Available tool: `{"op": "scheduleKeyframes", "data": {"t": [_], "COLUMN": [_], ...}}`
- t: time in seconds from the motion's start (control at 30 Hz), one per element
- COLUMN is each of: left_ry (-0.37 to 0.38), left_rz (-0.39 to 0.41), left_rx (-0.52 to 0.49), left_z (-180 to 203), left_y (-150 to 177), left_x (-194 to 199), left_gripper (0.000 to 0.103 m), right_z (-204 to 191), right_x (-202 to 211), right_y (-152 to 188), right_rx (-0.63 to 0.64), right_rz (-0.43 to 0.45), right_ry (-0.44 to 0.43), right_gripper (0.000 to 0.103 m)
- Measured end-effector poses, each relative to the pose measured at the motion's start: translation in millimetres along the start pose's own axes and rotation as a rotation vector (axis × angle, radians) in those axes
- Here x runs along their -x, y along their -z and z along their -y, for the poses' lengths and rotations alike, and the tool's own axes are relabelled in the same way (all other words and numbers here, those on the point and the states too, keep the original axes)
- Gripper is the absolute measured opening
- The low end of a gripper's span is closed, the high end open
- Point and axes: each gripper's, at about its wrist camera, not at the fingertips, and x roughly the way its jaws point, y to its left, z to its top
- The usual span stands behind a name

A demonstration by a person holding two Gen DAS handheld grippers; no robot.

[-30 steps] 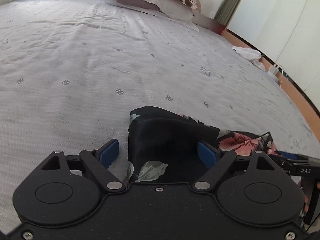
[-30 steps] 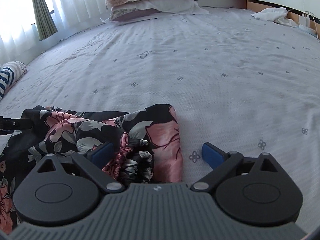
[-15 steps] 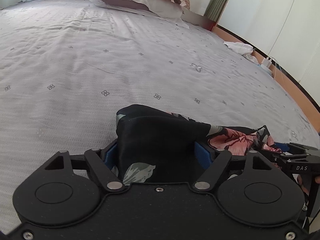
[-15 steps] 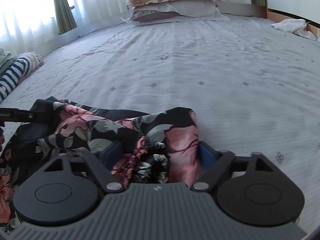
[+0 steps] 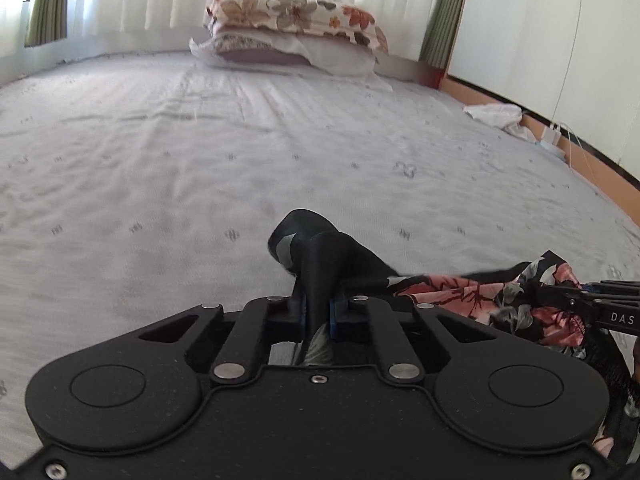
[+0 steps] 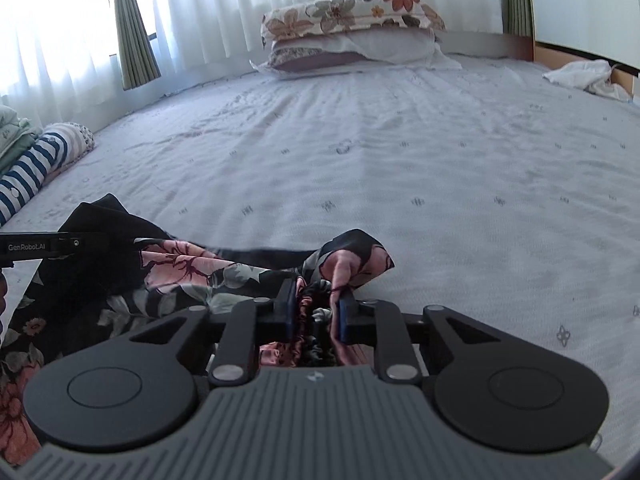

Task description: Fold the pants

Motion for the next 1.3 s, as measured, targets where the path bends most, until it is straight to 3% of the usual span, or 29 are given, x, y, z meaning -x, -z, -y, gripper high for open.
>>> {"op": "scheduleKeyframes", "data": {"t": [0.17,0.4,0.47,0.53,0.57,0.63,0.73,0.9,1.07,1.3], "left_ry": [-0.042,-0.132,-0.185,-0.248,-0.267,-0.264,-0.240,-0.260,-0.256,-0.257], "left_rz": [0.058,0.063,0.007,-0.045,-0.054,-0.041,-0.057,-0.091,-0.051,-0.035], "left_rx": [-0.008,-0.013,-0.047,-0.078,-0.091,-0.106,-0.113,-0.058,-0.023,-0.013], "left_z": [-2.1,-5.9,-3.5,0.4,1.6,2.6,3.8,3.9,15.0,34.1], "left_y": [-19.1,-40.7,-40.2,-35.3,-31.4,-24.5,-17.3,-3.7,17.1,51.0], "left_x": [10.9,-9.0,-23.2,-32.4,-33.6,-29.0,-18.6,7.1,44.8,85.2], "left_gripper": [0.008,0.009,0.018,0.029,0.043,0.053,0.059,0.066,0.078,0.079], "right_z": [-9.8,-22.8,-25.5,-25.9,-25.1,-20.8,-15.4,-16.0,-30.5,-49.9], "right_x": [-4.2,-31.1,-39.2,-41.6,-40.7,-37.4,-28.1,-2.6,23.6,58.9], "right_y": [-23.1,-39.8,-38.2,-35.3,-33.9,-32.2,-30.0,-19.9,2.9,31.3], "right_rx": [0.008,0.054,0.072,0.066,0.056,0.027,-0.002,-0.016,0.037,0.089], "right_rz": [0.034,0.043,0.022,0.013,0.016,0.019,0.029,0.061,0.074,0.098], "right_ry": [-0.021,-0.004,0.012,0.016,0.017,0.004,0.011,0.046,0.085,0.123], "right_gripper": [0.020,0.021,0.027,0.052,0.055,0.057,0.059,0.068,0.069,0.071]}}
